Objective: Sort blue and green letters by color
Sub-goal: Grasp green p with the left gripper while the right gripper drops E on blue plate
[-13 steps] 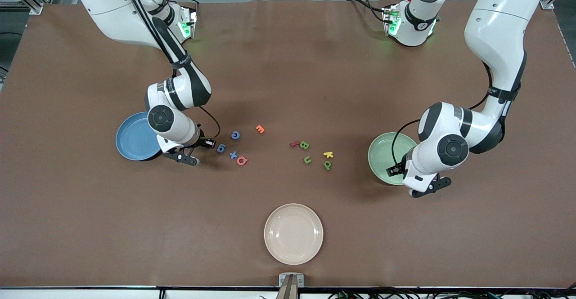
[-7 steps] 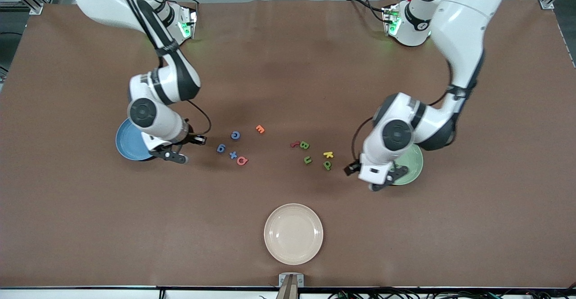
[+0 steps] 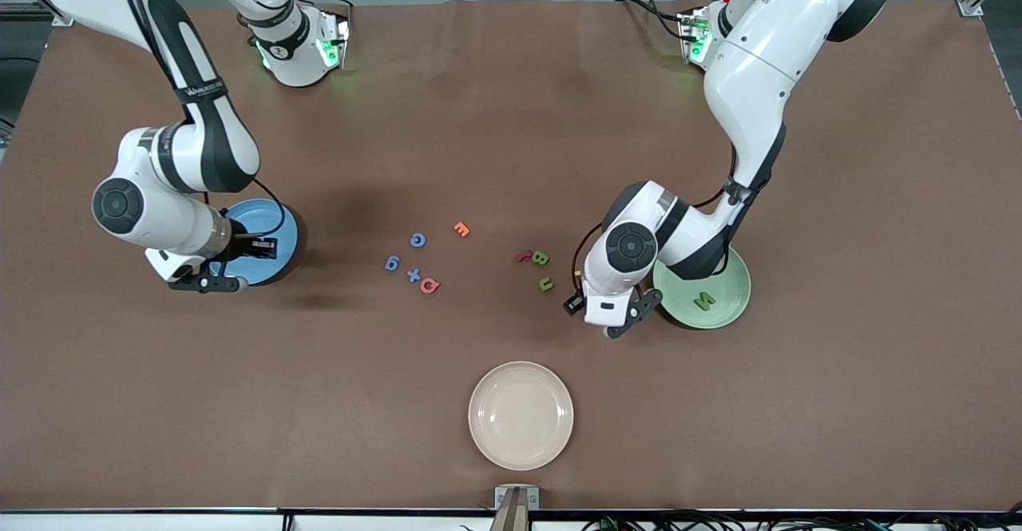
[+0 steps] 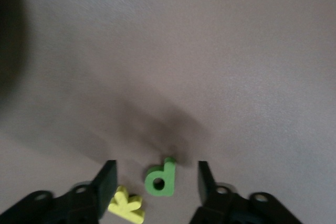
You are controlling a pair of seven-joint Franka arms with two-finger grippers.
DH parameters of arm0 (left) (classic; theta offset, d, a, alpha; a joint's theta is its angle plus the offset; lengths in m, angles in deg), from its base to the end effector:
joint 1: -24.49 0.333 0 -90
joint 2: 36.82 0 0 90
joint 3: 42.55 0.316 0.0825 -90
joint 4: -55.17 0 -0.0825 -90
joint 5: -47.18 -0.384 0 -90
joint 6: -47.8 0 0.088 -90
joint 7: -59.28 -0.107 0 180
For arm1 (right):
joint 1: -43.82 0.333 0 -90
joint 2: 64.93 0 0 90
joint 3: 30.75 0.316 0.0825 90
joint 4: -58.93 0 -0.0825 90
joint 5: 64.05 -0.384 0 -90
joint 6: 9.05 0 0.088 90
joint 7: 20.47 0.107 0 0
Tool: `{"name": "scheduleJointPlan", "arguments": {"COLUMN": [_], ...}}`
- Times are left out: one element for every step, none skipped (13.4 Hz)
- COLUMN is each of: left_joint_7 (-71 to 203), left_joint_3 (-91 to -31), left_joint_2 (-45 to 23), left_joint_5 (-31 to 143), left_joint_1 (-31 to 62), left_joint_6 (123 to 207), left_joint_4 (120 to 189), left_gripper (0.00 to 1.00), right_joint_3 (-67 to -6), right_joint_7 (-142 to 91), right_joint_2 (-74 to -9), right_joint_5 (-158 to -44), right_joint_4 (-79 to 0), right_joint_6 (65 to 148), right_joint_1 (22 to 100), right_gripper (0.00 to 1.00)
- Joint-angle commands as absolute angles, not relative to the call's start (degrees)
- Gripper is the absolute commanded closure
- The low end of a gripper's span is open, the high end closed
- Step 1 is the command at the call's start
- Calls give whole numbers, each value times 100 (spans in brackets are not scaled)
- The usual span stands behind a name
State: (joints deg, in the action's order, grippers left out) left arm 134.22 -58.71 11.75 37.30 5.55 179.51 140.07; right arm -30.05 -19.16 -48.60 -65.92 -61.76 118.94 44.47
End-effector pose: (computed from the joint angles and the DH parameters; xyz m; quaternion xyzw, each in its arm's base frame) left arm 0.6065 -0.3797 0.1834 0.9433 0.3294 -0.0319 0.0256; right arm 0.5601 0.0141 0.2689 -0.9967 0.0108 0.0790 0.0119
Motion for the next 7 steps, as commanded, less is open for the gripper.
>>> {"name": "scheduleJointPlan", "arguments": {"left_joint_7": [13609, 13618, 13619, 13619, 13619, 13619, 13619], "left_joint_3": [-5828, -5828, -5828, -5819, -5828, -5828, -5819], "left_joint_2": [1345, 1363, 1371, 1389, 1380, 1380, 1363], "left_joint_5": [3663, 3663, 3663, 3663, 3663, 3663, 3654], "left_joint_1": [463, 428, 384, 375, 366, 314, 313], "left_joint_6": [18051, 18069, 18069, 18069, 18069, 18060, 18017], "left_joint_4": [13832, 13840, 13841, 13841, 13849, 13849, 13867], "left_gripper": [38, 39, 41, 42, 44, 48, 59], "right_joint_3": [-2925, -2925, -2925, -2925, -2925, -2925, -2925], "right_joint_7": [-2388, -2511, -2617, -2679, -2758, -2802, -2811], "right_joint_2": [-4885, -4885, -4885, -4876, -4850, -4841, -4841], "right_joint_5": [-6431, -6431, -6414, -6405, -6370, -6317, -6299], "right_joint_4": [-6367, -6507, -6639, -6684, -6693, -6702, -6737], "right_joint_6": [12084, 12303, 12514, 12585, 12595, 12595, 12595], "right_joint_1": [4111, 4058, 3996, 3935, 3864, 3812, 3785], "right_gripper": [93, 93, 93, 93, 93, 93, 93]}}
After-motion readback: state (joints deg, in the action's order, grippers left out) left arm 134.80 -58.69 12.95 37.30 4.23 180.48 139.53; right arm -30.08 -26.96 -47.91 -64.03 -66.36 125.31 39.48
